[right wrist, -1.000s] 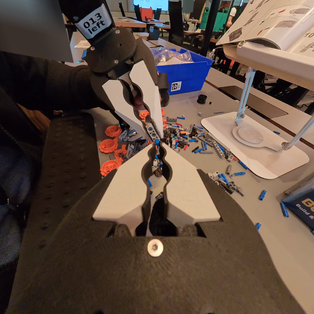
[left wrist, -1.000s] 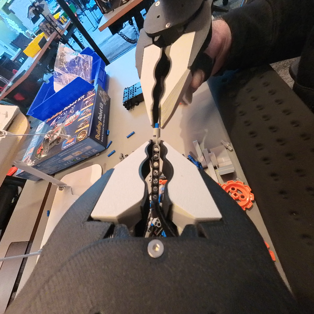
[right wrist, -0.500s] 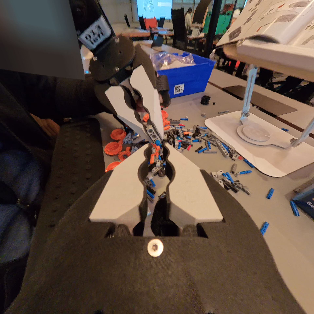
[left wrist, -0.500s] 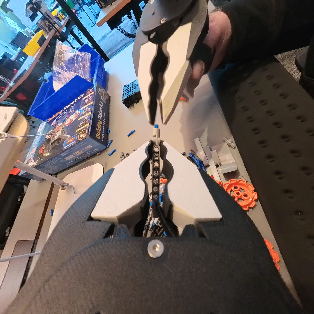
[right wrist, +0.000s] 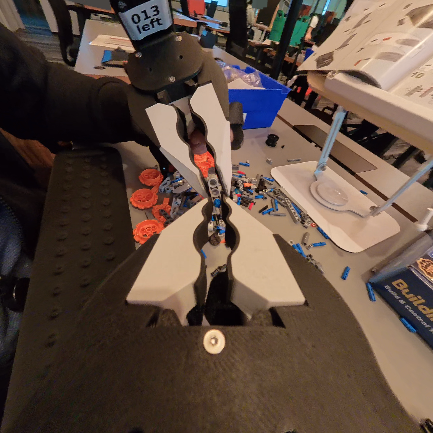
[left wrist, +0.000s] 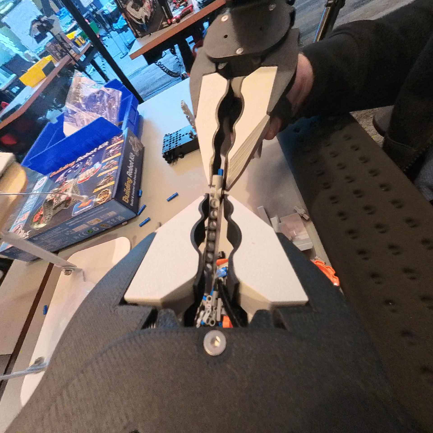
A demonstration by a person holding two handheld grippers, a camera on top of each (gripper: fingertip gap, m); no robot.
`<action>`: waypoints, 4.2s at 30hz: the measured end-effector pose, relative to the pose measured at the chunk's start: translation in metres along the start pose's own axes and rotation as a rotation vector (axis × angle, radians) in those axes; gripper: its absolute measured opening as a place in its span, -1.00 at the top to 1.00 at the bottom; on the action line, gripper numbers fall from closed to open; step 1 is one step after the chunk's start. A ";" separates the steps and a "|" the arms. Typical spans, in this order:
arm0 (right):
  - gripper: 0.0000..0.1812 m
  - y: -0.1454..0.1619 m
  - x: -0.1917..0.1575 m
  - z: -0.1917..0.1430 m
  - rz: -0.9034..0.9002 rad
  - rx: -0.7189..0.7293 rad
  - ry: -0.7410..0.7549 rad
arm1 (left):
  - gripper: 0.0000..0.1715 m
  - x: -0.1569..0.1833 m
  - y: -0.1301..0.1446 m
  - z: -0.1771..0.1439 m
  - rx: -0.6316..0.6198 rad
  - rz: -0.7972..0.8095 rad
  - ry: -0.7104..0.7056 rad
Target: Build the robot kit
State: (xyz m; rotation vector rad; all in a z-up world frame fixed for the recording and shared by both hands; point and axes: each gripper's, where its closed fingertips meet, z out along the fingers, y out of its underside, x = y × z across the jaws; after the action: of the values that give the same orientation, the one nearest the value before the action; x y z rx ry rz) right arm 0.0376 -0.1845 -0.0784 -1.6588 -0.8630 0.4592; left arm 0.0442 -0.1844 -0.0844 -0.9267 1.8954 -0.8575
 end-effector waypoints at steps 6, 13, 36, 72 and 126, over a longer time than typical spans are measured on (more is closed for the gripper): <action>0.94 -0.003 -0.001 -0.005 0.053 0.015 0.019 | 0.90 0.000 -0.004 -0.002 0.016 -0.009 0.015; 0.87 0.008 -0.002 -0.019 0.043 -0.059 0.057 | 0.94 0.011 0.000 0.010 -0.030 0.011 0.052; 0.77 0.157 0.029 -0.112 0.425 -0.642 0.344 | 0.94 0.010 0.030 0.028 -0.141 -0.051 0.059; 0.88 0.129 -0.011 -0.065 -0.346 -0.780 0.165 | 0.94 0.014 0.047 0.036 -0.214 -0.132 0.094; 0.94 0.010 0.002 -0.041 0.225 0.093 -0.062 | 0.94 0.021 -0.002 0.026 0.077 -0.320 0.249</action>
State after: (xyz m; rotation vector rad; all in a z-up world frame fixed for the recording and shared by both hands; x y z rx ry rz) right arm 0.0708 -0.2112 -0.0762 -1.6699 -0.6918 0.6985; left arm 0.0603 -0.2086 -0.1013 -1.1377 1.9336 -1.2780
